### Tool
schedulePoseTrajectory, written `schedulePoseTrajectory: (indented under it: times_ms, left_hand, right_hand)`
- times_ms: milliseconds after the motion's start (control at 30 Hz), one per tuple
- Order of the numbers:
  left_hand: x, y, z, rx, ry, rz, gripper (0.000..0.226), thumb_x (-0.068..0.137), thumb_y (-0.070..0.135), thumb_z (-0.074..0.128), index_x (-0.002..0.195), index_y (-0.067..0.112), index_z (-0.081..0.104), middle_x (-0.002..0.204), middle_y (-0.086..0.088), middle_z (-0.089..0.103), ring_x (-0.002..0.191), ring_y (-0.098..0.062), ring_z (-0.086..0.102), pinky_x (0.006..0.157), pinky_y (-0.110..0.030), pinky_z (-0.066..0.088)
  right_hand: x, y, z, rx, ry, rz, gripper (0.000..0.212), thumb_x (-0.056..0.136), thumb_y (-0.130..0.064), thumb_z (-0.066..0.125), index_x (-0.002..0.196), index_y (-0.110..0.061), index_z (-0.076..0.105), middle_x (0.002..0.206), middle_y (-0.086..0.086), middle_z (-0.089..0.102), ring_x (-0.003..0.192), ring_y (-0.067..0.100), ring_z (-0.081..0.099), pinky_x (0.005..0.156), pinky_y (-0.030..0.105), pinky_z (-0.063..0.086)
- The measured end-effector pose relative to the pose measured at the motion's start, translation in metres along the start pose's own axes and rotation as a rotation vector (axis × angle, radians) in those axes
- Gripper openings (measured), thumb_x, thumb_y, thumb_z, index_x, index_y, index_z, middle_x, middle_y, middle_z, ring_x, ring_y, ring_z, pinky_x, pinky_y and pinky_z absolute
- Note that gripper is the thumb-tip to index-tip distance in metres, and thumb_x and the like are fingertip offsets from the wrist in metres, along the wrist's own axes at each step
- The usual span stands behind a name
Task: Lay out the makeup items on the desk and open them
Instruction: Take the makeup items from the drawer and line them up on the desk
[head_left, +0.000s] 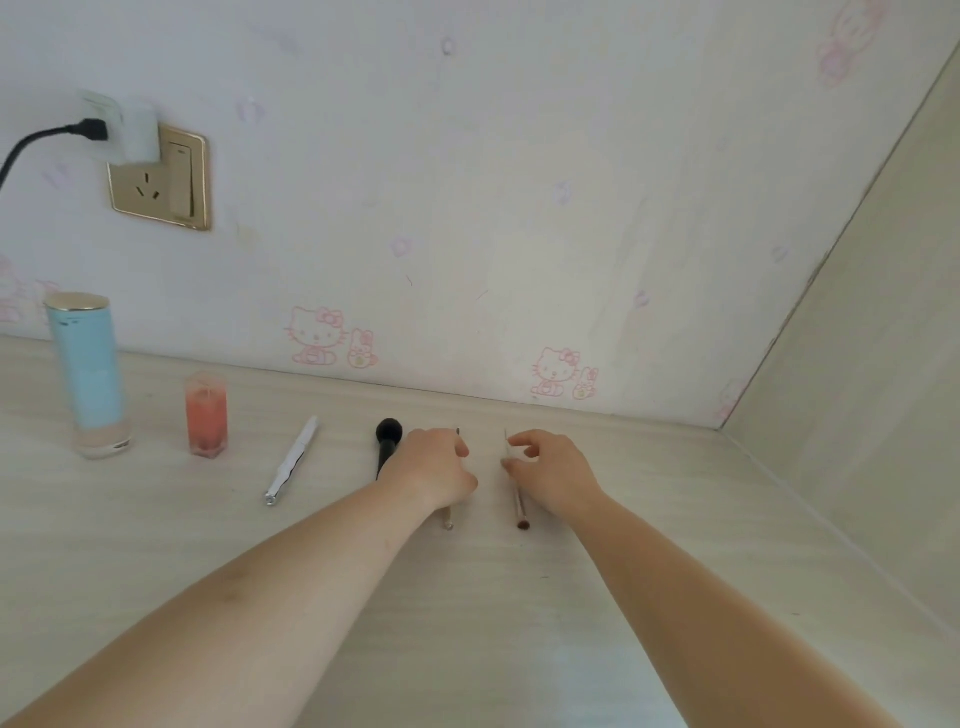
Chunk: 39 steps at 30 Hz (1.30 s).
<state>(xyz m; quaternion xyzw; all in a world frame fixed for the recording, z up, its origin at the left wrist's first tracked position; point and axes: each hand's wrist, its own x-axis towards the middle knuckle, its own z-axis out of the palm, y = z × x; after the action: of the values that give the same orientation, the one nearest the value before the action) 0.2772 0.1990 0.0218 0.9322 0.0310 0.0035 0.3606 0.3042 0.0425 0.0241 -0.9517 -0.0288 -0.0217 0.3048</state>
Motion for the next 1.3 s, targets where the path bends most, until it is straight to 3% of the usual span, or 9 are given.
schedulePoseTrajectory:
  times_ms: [200,300,400,533,600,733,867,1067,1300]
  left_hand:
    - [-0.025,0.005,-0.009,-0.109,0.006,-0.008,0.05,0.08,0.025,0.066,0.128,0.021,0.051,0.124,-0.003,0.05,0.105,-0.018,0.054,0.084,-0.026,0.047]
    - [-0.048,0.017,-0.013,-0.172,0.005,0.017,0.046,0.081,0.023,0.067,0.124,0.018,0.054,0.105,0.002,0.052,0.095,-0.017,0.055,0.075,-0.023,0.046]
    - [-0.075,0.033,-0.014,-0.188,0.004,0.056,0.041,0.082,0.025,0.067,0.121,0.019,0.055,0.103,0.005,0.054,0.092,-0.014,0.055,0.077,-0.023,0.044]
    - [-0.121,0.05,-0.006,-0.258,-0.075,0.131,0.033,0.082,0.022,0.068,0.113,0.016,0.06,0.095,0.006,0.057,0.08,-0.011,0.055,0.064,-0.022,0.043]
    - [-0.143,0.057,-0.002,-0.279,-0.114,0.162,0.032,0.081,0.021,0.069,0.112,0.015,0.062,0.095,0.005,0.058,0.083,-0.013,0.056,0.068,-0.023,0.044]
    - [-0.194,0.07,0.014,-0.298,-0.205,0.227,0.028,0.082,0.018,0.069,0.109,0.016,0.062,0.1,0.002,0.06,0.087,-0.013,0.056,0.071,-0.024,0.045]
    - [-0.237,0.077,0.028,-0.301,-0.262,0.282,0.023,0.081,0.022,0.07,0.102,0.025,0.062,0.1,0.007,0.063,0.089,-0.01,0.059,0.08,-0.028,0.048]
    - [-0.305,0.086,0.072,-0.312,-0.445,0.373,0.021,0.082,0.017,0.069,0.102,0.023,0.063,0.094,0.009,0.064,0.084,-0.008,0.06,0.072,-0.02,0.048]
    - [-0.37,0.101,0.124,-0.214,-0.722,0.495,0.027,0.084,0.025,0.068,0.11,0.026,0.061,0.108,0.008,0.063,0.097,-0.003,0.061,0.081,-0.019,0.05]
  right_hand:
    - [-0.03,0.011,-0.027,0.109,0.029,0.011,0.039,0.087,-0.034,0.062,0.124,-0.026,0.056,0.127,0.001,0.052,0.096,0.01,0.056,0.081,0.024,0.042]
    - [-0.055,0.018,-0.047,0.136,0.038,0.021,0.039,0.087,-0.034,0.062,0.124,-0.026,0.056,0.126,-0.001,0.053,0.097,0.01,0.056,0.08,0.024,0.041]
    - [-0.082,0.024,-0.065,0.137,0.062,0.038,0.037,0.086,-0.033,0.064,0.122,-0.027,0.058,0.123,-0.003,0.054,0.1,0.011,0.055,0.075,0.023,0.041]
    - [-0.131,0.039,-0.084,0.166,0.085,0.061,0.032,0.085,-0.032,0.066,0.117,-0.027,0.061,0.122,-0.003,0.056,0.098,0.015,0.058,0.067,0.024,0.045]
    - [-0.158,0.044,-0.094,0.139,0.057,0.052,0.032,0.086,-0.031,0.065,0.117,-0.026,0.06,0.119,-0.005,0.055,0.095,0.013,0.057,0.067,0.022,0.046]
    - [-0.216,0.064,-0.116,0.09,0.02,0.066,0.033,0.085,-0.032,0.066,0.118,-0.027,0.061,0.119,-0.005,0.055,0.099,0.014,0.058,0.081,0.028,0.048]
    - [-0.274,0.081,-0.128,0.098,0.016,0.112,0.031,0.085,-0.029,0.066,0.116,-0.031,0.061,0.116,-0.008,0.056,0.094,0.009,0.056,0.069,0.019,0.043]
    - [-0.381,0.131,-0.133,0.0,-0.096,0.158,0.037,0.086,-0.021,0.064,0.122,-0.025,0.059,0.117,-0.005,0.061,0.102,0.009,0.058,0.092,0.021,0.042]
    - [-0.473,0.191,-0.14,-0.232,-0.169,0.172,0.034,0.084,-0.034,0.066,0.118,-0.034,0.06,0.111,-0.008,0.053,0.103,0.008,0.055,0.097,0.031,0.044]
